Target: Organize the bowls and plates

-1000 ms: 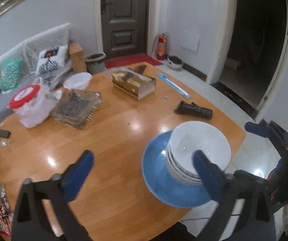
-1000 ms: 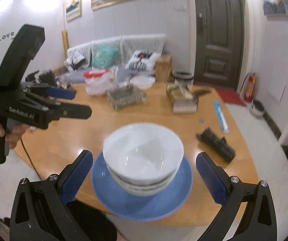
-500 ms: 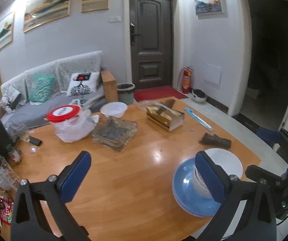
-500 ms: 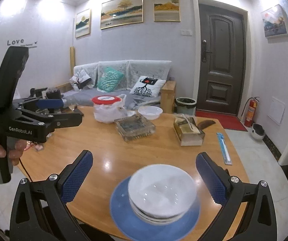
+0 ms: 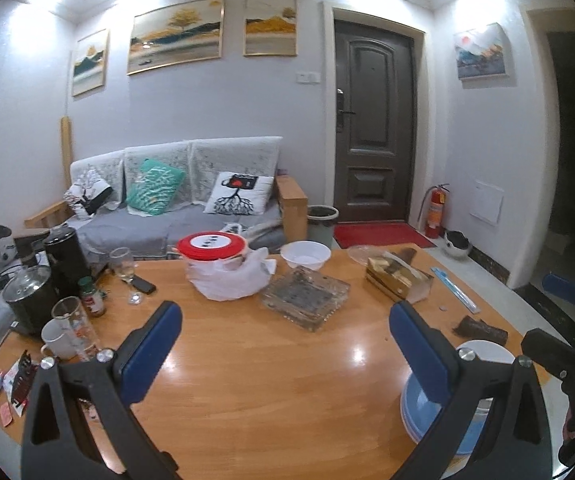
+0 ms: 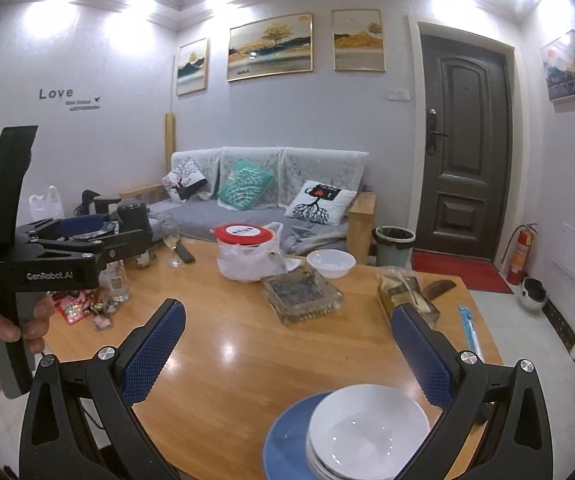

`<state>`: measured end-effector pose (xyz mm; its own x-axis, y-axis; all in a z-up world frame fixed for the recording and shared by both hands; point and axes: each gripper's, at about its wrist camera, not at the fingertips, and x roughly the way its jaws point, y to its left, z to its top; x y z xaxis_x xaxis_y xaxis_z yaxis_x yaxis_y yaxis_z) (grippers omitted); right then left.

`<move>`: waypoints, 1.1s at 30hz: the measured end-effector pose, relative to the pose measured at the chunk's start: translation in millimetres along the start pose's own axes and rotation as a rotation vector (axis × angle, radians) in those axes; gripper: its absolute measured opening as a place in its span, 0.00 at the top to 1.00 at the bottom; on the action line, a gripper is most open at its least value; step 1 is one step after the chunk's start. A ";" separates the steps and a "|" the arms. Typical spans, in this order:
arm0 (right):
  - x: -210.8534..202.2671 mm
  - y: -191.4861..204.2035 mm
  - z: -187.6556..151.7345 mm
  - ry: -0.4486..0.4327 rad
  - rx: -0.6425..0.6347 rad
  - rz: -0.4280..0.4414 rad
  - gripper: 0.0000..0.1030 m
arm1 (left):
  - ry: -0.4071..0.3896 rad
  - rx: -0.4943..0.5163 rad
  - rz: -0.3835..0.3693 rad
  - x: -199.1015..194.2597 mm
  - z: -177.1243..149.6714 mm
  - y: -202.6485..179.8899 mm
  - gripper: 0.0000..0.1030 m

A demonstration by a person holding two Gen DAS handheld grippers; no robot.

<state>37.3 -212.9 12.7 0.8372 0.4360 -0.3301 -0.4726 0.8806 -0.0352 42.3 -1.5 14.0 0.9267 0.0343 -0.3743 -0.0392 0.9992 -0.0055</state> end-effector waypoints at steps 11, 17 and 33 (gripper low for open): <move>7.6 5.7 3.7 0.008 -0.004 0.011 0.01 | -0.015 -0.018 0.025 -8.5 -0.3 9.2 0.00; 6.3 3.0 3.6 0.010 0.006 0.009 0.01 | -0.012 -0.017 0.020 -9.7 0.3 8.4 0.00; 6.3 -0.6 -1.3 0.022 0.013 -0.004 0.01 | 0.002 -0.010 -0.004 -13.2 0.0 -5.9 0.00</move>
<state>42.5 -210.9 9.4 0.8326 0.4286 -0.3508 -0.4656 0.8846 -0.0243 30.3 -7.9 19.0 0.9262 0.0308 -0.3757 -0.0399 0.9991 -0.0165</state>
